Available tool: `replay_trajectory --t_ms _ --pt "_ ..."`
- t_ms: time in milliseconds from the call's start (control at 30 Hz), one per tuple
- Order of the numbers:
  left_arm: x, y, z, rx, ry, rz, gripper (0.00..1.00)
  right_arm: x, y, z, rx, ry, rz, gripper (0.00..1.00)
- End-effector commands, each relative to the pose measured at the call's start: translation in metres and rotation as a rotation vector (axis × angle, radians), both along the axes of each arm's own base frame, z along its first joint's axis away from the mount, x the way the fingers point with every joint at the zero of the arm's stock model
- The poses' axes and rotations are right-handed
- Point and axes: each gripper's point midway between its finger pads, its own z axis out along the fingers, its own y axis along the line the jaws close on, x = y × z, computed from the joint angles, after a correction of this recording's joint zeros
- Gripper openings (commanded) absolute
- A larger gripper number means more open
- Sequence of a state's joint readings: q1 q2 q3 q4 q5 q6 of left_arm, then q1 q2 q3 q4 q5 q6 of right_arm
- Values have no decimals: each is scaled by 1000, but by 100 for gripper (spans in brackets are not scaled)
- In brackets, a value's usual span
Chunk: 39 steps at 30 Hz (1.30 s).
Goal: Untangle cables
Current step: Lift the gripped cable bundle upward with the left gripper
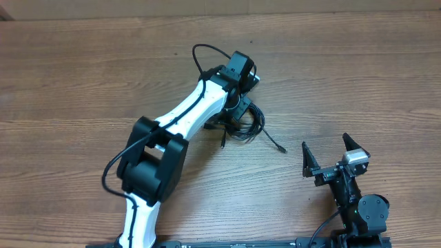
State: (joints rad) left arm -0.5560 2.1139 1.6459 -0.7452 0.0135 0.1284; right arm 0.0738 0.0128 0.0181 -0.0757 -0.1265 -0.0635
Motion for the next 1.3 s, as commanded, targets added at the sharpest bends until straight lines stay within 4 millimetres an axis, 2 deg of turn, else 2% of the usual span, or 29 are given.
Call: replay_trajectory --t_ms 0,100,267,700,900,1133,1267 --pt "12 -9 94 -78 -196 -81 4 0 0 -2 5 -2 0 100" --pt "7 -6 130 -89 -271 -130 4 0 0 -2 5 -2 0 100" --pt "-6 2 178 -98 -364 -188 4 0 0 -2 5 -2 0 100" --pt "-48 28 254 -136 -476 -213 4 0 0 -2 5 -2 0 100" --pt "-70 37 270 -149 -483 -238 4 0 0 -2 5 -2 0 100" --pt "-95 30 278 -229 -440 -304 4 0 2 -1 11 -4 10 100" --pt "-107 23 276 -274 -397 -355 4 -1 3 19 20 -86 16 100"
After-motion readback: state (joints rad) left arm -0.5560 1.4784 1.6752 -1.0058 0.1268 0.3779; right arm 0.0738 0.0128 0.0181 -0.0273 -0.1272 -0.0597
